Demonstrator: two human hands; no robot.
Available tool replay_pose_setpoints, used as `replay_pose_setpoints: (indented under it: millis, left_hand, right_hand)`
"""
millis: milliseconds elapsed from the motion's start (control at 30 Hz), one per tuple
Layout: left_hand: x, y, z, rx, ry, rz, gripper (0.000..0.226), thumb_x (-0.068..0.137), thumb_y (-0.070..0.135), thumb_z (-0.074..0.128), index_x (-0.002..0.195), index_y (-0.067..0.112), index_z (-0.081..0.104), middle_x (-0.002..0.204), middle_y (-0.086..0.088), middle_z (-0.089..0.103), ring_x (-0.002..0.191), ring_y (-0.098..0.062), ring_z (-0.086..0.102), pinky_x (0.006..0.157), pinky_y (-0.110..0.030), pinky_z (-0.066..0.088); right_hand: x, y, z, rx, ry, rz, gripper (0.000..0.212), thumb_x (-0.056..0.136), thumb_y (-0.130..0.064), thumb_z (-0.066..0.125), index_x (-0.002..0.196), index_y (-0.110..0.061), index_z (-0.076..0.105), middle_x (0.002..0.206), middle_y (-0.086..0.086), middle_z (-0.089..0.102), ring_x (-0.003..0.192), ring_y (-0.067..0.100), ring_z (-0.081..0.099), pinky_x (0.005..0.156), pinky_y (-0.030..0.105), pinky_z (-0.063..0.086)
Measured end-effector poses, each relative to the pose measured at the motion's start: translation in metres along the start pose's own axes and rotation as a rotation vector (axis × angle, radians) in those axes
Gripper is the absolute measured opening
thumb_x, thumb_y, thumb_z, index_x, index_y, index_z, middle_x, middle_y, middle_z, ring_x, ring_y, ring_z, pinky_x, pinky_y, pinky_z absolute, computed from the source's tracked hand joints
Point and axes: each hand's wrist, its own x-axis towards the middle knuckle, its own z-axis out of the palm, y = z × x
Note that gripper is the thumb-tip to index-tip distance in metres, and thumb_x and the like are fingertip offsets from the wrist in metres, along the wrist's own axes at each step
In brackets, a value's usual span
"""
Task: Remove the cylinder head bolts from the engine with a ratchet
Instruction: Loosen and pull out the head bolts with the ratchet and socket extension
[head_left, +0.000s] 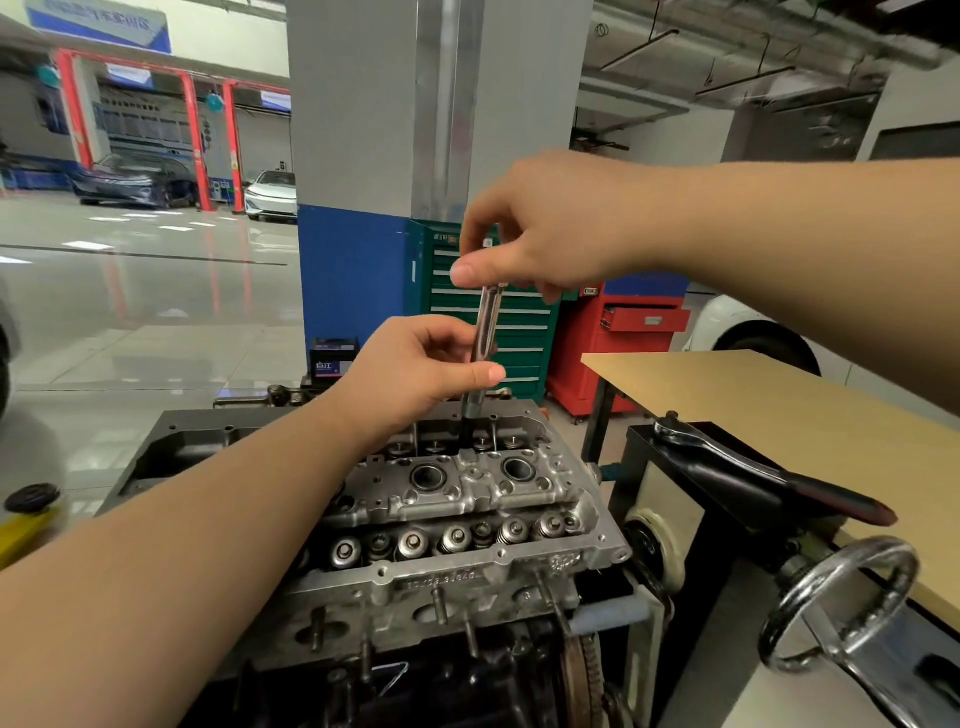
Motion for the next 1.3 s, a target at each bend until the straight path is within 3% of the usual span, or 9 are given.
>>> replay_pose_setpoints:
  millis: [100,167,233,333,400,467,567,867,1300]
  left_hand:
    - [0.001,-0.001,-0.003,0.046,0.060,-0.032,0.025,0.082,0.020,0.088,0.105,0.020,0.081,0.097,-0.013,0.078,0.096,-0.035,0.073,0.093,-0.046,0.061]
    - [0.000,0.000,-0.004,-0.005,-0.007,-0.037,0.026,0.088,0.013,0.082,0.112,0.020,0.080,0.100,-0.010,0.080,0.097,-0.029,0.076,0.091,-0.038,0.063]
    - [-0.003,0.002,-0.002,-0.108,-0.091,-0.020,0.030,0.094,0.004,0.074,0.122,0.016,0.075,0.106,-0.011,0.080,0.102,-0.027,0.077,0.089,-0.032,0.062]
    - [-0.002,0.003,0.001,-0.051,-0.065,0.010,0.034,0.088,0.017,0.082,0.121,0.015,0.075,0.110,-0.010,0.078,0.106,-0.028,0.075,0.097,-0.041,0.061]
    - [0.000,0.002,0.001,0.021,-0.003,0.003,0.043,0.076,0.029,0.089,0.114,0.013,0.077,0.108,-0.015,0.077,0.104,-0.035,0.073,0.099,-0.049,0.058]
    - [0.001,0.001,-0.001,0.034,0.043,-0.019,0.043,0.073,0.029,0.091,0.112,0.014,0.078,0.105,-0.016,0.077,0.102,-0.035,0.074,0.098,-0.051,0.059]
    - [0.002,0.001,-0.002,0.029,-0.002,-0.002,0.029,0.083,0.018,0.087,0.110,0.019,0.079,0.103,-0.011,0.079,0.099,-0.030,0.077,0.097,-0.044,0.061]
    - [-0.001,0.002,0.000,0.028,-0.026,0.005,0.020,0.094,0.015,0.077,0.113,0.024,0.077,0.098,-0.006,0.081,0.098,-0.025,0.077,0.082,-0.026,0.058]
    - [-0.003,-0.005,-0.001,0.303,-0.107,0.000,0.040,0.080,0.028,0.091,0.108,0.048,0.073,0.090,-0.006,0.076,0.084,-0.022,0.073,0.082,-0.029,0.058]
  right_hand:
    - [-0.006,0.000,-0.005,0.007,-0.098,-0.115,0.024,0.096,-0.039,0.070,0.120,-0.040,0.069,0.078,-0.022,0.069,0.074,-0.023,0.057,0.063,0.008,0.037]
    - [-0.007,0.002,-0.005,0.007,-0.098,-0.108,0.022,0.099,-0.028,0.067,0.119,-0.036,0.071,0.075,-0.017,0.070,0.074,-0.012,0.061,0.064,0.013,0.039]
    - [-0.006,0.004,0.000,-0.086,-0.043,-0.066,0.023,0.102,-0.041,0.060,0.115,-0.027,0.073,0.075,-0.012,0.065,0.072,0.003,0.060,0.067,0.026,0.042]
    - [-0.002,0.007,0.009,-0.209,-0.013,0.062,0.066,0.099,-0.070,0.042,0.094,-0.010,0.071,0.068,0.002,0.060,0.066,0.019,0.055,0.062,0.035,0.042]
    - [-0.002,0.006,0.009,-0.129,-0.004,0.049,0.064,0.093,-0.074,0.048,0.102,-0.015,0.070,0.073,-0.004,0.059,0.066,0.012,0.055,0.059,0.031,0.040]
    - [-0.006,0.005,0.003,0.007,-0.074,-0.036,0.047,0.092,-0.059,0.066,0.128,-0.030,0.061,0.088,-0.015,0.061,0.076,-0.003,0.059,0.063,0.019,0.041]
    - [-0.008,0.006,-0.001,0.035,-0.107,-0.119,0.027,0.096,-0.030,0.070,0.123,-0.032,0.066,0.081,-0.020,0.070,0.074,-0.010,0.062,0.064,0.012,0.044]
    - [0.002,-0.009,0.002,-0.110,-0.057,-0.036,0.012,0.099,-0.036,0.065,0.106,-0.027,0.070,0.054,-0.010,0.065,0.060,-0.007,0.059,0.061,0.024,0.038]
    - [-0.001,-0.021,0.006,-0.102,-0.018,0.088,0.028,0.103,-0.037,0.057,0.113,-0.015,0.072,0.071,-0.012,0.053,0.065,0.005,0.047,0.055,0.026,0.032]
